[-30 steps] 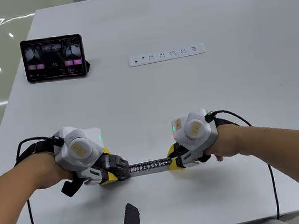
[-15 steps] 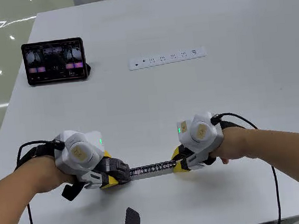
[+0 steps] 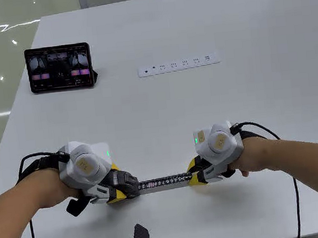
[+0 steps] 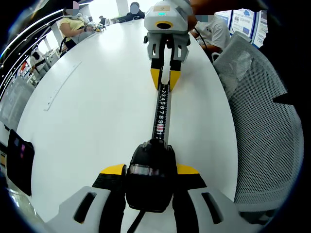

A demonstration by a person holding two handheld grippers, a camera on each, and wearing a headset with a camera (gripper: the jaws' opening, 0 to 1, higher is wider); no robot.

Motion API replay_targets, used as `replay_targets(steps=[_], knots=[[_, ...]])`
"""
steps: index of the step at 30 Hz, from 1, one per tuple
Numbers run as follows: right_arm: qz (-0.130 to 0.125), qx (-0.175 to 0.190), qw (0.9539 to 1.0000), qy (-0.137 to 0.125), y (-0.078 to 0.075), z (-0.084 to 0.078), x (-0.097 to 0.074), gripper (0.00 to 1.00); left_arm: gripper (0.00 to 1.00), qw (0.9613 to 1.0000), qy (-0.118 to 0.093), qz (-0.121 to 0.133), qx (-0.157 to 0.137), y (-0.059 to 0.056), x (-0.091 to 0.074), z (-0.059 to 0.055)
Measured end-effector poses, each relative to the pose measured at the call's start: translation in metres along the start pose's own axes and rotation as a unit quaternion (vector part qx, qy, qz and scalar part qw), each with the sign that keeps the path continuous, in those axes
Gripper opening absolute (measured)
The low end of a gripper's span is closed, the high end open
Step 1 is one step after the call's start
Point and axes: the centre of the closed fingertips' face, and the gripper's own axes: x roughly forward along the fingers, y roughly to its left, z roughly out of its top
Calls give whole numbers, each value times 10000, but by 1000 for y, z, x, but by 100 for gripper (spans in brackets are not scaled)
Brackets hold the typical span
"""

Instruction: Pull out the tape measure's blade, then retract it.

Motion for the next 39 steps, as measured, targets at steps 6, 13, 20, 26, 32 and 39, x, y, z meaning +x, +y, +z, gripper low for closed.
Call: replay_targets(steps=[6,13,20,26,32,39], knots=[[-2,-10,10000,-1,0,-3,-3,9,32,10000,6,6,-2,0,0,0],[-15,-6,10000,9,0,-7,-7,9,32,10000,10,10,-4,0,0,1],[-26,49,10000,16,-1,-12,-9,9,32,10000,9,9,-9,0,0,1],[-26,70,10000,28,-1,-16,-11,9,32,10000,7,9,-11,0,0,1],[-45,102,9999,39,-2,-20,-14,9,32,10000,3,11,-13,0,1,1],[-57,133,9999,57,-3,-23,-16,9,32,10000,-4,12,-16,0,0,1]])
